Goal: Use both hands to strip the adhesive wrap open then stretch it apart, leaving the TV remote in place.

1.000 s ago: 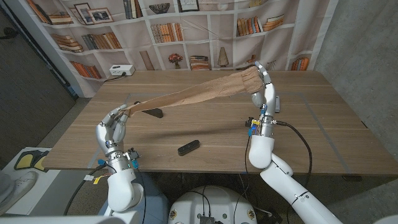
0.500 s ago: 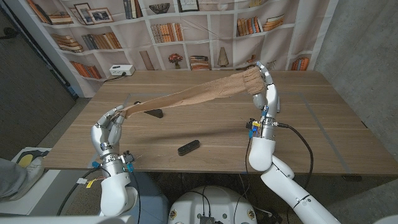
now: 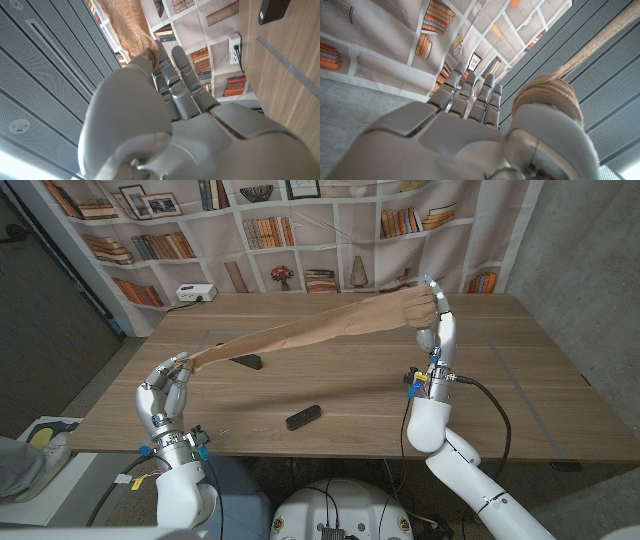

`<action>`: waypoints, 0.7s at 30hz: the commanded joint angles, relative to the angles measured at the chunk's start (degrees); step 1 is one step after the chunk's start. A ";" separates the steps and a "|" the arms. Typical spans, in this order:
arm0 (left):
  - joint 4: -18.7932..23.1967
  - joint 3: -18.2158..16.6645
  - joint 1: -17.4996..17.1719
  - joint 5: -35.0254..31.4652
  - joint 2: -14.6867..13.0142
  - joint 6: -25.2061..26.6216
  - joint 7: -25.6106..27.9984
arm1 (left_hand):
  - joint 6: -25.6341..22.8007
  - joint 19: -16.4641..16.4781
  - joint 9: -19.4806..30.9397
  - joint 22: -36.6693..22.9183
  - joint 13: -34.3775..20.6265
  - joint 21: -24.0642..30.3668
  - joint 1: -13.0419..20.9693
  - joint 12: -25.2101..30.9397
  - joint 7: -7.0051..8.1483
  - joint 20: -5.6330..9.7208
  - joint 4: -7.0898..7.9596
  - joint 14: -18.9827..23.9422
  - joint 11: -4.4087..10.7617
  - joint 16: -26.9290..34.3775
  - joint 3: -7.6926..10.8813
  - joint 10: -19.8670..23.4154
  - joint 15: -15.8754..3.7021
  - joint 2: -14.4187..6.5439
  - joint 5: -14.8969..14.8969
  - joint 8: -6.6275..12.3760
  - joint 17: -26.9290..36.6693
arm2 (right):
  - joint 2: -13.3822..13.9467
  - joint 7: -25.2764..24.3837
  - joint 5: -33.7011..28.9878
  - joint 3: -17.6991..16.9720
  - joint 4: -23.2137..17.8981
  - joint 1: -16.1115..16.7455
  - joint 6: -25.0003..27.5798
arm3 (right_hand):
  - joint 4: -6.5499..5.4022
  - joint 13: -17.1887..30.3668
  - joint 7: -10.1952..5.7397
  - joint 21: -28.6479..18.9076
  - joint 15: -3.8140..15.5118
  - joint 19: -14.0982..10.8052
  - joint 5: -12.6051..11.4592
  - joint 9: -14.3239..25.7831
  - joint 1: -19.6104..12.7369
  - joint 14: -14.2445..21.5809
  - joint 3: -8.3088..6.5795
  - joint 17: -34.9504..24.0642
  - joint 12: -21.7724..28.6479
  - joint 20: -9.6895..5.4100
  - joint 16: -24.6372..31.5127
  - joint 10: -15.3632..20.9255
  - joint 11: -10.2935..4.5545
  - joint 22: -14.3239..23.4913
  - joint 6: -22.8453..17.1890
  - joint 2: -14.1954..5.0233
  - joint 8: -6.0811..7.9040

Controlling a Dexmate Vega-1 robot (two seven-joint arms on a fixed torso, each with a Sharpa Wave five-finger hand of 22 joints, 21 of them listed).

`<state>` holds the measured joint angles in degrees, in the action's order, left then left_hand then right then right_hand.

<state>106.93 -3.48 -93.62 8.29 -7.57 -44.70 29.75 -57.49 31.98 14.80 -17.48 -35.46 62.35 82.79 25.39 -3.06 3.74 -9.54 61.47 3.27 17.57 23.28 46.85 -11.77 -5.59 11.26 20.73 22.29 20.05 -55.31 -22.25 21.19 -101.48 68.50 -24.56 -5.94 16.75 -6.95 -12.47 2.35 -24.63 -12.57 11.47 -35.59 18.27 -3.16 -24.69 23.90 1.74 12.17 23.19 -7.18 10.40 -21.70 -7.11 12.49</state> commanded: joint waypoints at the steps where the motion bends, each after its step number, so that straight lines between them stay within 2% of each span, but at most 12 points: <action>1: -1.68 -2.24 0.00 -1.37 1.31 -0.93 0.21 | 0.50 -0.63 0.31 0.20 -0.19 0.50 0.36 -0.15 -0.17 -0.16 -0.05 -0.59 -0.28 -0.16 -0.27 -0.54 -0.09 -0.58 0.34 -0.36 0.19 | 0.85 1.32 1.13 -1.97 -1.25 1.81 -0.25 | 0.17 0.06 0.53 -0.06 9.05 -0.67 -0.52 0.02 0.32 0.35 0.17 0.02 -0.08 -0.21 -0.23 0.22 0.40 0.15 -0.14 0.27 -0.05; 6: -1.96 -2.63 0.07 0.20 1.11 -0.70 -0.35 | 0.93 -1.29 0.45 0.59 -0.23 0.70 0.51 -0.36 -0.50 -0.45 -0.07 -1.03 -0.79 -0.39 -0.23 -0.91 0.16 -0.79 0.39 -0.52 0.29 | 0.88 2.15 2.14 -2.48 -1.09 2.10 -0.43 | 0.21 0.03 0.57 -0.11 8.92 -0.84 -0.54 0.01 0.38 0.39 0.26 0.15 -0.16 -0.22 -0.24 0.25 0.49 0.15 -0.14 0.42 -0.08; 21: -1.53 -6.43 -2.96 3.99 0.34 -1.84 -2.25 | 1.71 -2.60 0.55 1.75 0.40 1.17 0.70 -1.20 -1.56 -1.16 -0.07 -2.04 -1.39 -1.13 -0.03 -1.94 0.84 -1.18 0.49 -1.05 0.37 | 0.60 2.65 2.46 -3.87 -1.96 3.22 -0.19 | -0.13 -0.04 0.81 -0.12 8.61 -1.13 -0.59 -0.01 1.25 0.31 0.70 0.46 -0.34 0.01 -0.25 0.49 0.87 0.15 -0.27 0.61 -0.13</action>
<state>105.43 -7.44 -94.77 9.68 -6.81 -45.35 28.90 -55.56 29.87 15.06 -15.75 -35.03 63.19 83.38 24.55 -4.39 2.66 -9.54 59.84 2.25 16.50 23.28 45.21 -10.94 -6.19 11.47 20.07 22.57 20.67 -53.18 -20.21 18.33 -102.80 70.72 -24.91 -6.01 16.75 -6.33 -12.47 2.35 -25.15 -13.01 11.47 -34.84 18.26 -2.76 -24.16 23.90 1.63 11.86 23.56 -6.82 10.40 -21.70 -6.36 12.49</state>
